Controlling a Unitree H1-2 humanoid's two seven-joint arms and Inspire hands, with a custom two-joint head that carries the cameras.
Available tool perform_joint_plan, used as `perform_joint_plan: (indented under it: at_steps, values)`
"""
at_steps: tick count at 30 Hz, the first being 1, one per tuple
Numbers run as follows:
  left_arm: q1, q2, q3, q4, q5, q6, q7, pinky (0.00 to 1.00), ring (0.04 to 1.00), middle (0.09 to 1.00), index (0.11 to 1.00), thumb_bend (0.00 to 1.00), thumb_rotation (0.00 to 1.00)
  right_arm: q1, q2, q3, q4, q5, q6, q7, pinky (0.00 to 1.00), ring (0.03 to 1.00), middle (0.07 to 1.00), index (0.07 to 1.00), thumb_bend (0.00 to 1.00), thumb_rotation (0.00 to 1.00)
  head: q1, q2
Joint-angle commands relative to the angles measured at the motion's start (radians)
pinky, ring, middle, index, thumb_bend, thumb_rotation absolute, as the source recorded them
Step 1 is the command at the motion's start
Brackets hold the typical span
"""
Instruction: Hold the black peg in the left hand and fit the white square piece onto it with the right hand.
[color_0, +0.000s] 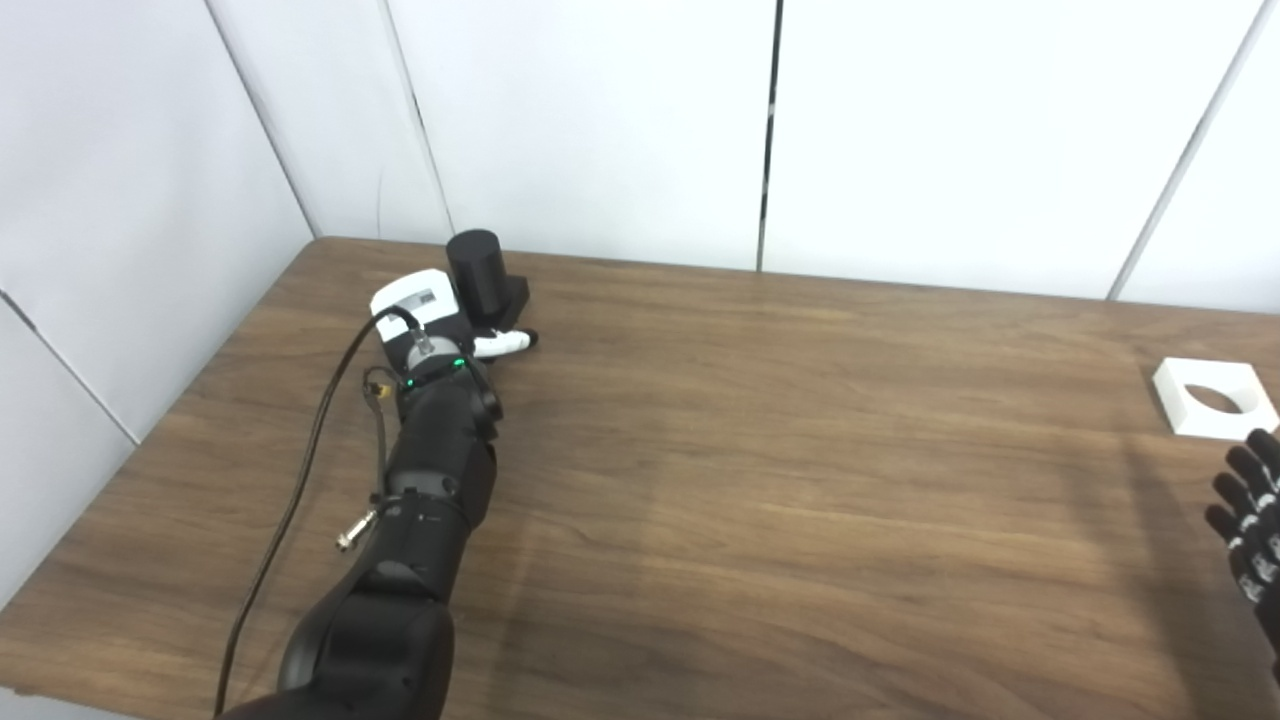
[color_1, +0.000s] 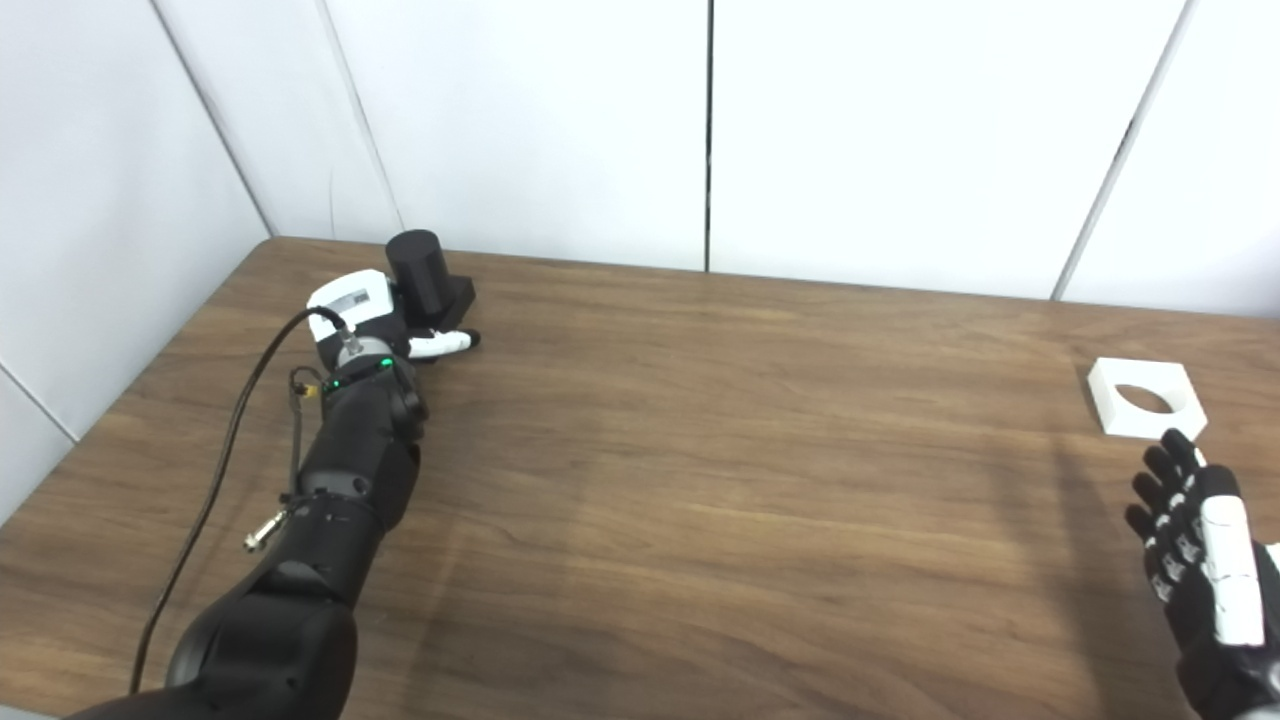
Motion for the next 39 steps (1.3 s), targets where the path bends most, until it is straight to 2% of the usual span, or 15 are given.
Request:
perform_joint_plan:
  at_steps: [1,9,10,11,13,20,23,24,25,26,30,39]
  values:
    - [-0.036,0.027,0.018,0.007,0.038,0.008,0.019,1.0,0.996,0.963,0.868,0.84,0.63,-0.022,-0.025,-0.016,-0.035,0.015,-0.016,0.006,1.0,1.0,1.0,1.0,0.55,1.0,0.004,0.001]
    - [-0.033,0.026,0.035,0.008,0.055,0.008,0.002,1.0,0.981,0.945,0.844,0.83,0.61,-0.024,-0.033,-0.016,-0.039,0.019,-0.014,0.005,1.0,1.0,1.0,1.0,0.56,1.0,0.006,0.005]
    - [-0.03,0.024,0.034,-0.001,0.054,0.008,-0.004,1.0,0.985,0.946,0.82,0.82,0.59,-0.025,-0.032,-0.016,-0.038,0.023,-0.016,0.004,1.0,1.0,1.0,1.0,0.55,1.0,0.006,0.005]
    - [-0.028,0.022,0.035,-0.009,0.053,0.008,-0.01,1.0,0.988,0.943,0.758,0.82,0.57,-0.026,-0.033,-0.016,-0.038,0.026,-0.017,0.004,1.0,1.0,1.0,1.0,0.55,1.0,0.006,0.006]
    - [-0.023,0.019,0.036,-0.02,0.048,0.008,-0.014,1.0,0.989,0.94,0.712,0.81,0.54,-0.025,-0.039,-0.012,-0.041,0.024,-0.004,0.004,1.0,1.0,1.0,1.0,0.56,1.0,0.006,0.008]
    - [0.001,0.028,0.012,-0.052,-0.001,0.008,-0.002,1.0,0.964,0.911,0.65,0.77,0.4,-0.021,-0.044,-0.014,-0.035,0.029,-0.014,0.01,1.0,1.0,1.0,1.0,0.54,1.0,0.007,0.009]
    - [0.008,0.034,-0.002,-0.059,-0.042,0.008,0.02,0.99,0.95,0.896,0.63,0.76,0.33,-0.022,-0.041,-0.015,-0.032,0.022,-0.013,0.002,1.0,1.0,1.0,1.0,0.55,1.0,0.008,0.009]
    - [0.01,0.035,-0.004,-0.062,-0.063,0.007,0.036,0.98,0.943,0.885,0.599,0.76,0.28,-0.023,-0.041,-0.014,-0.029,0.024,-0.018,0.004,1.0,1.0,1.0,1.0,0.55,1.0,0.007,0.009]
    - [0.012,0.035,-0.006,-0.063,-0.082,0.007,0.051,0.98,0.935,0.873,0.534,0.62,0.16,-0.023,-0.04,-0.015,-0.028,0.027,-0.016,0.005,1.0,1.0,1.0,1.0,0.54,1.0,0.008,0.009]
    - [0.014,0.036,-0.01,-0.064,-0.097,0.007,0.062,0.97,0.923,0.859,0.502,0.55,0.1,-0.023,-0.042,-0.013,-0.027,0.024,-0.017,0.007,1.0,1.0,1.0,1.0,0.55,1.0,0.008,0.009]
    - [0.017,0.043,-0.027,-0.067,-0.139,0.008,0.077,0.96,0.9,0.842,0.488,0.53,0.07,-0.023,-0.042,-0.011,-0.03,0.02,-0.015,0.005,1.0,1.0,1.0,1.0,0.55,1.0,0.006,0.009]
    - [0.018,0.047,-0.044,-0.064,-0.183,0.007,0.079,0.93,0.891,0.842,0.487,0.52,0.06,-0.025,-0.048,-0.011,-0.034,0.023,-0.001,0.006,1.0,1.0,1.0,1.0,0.55,1.0,0.001,0.011]
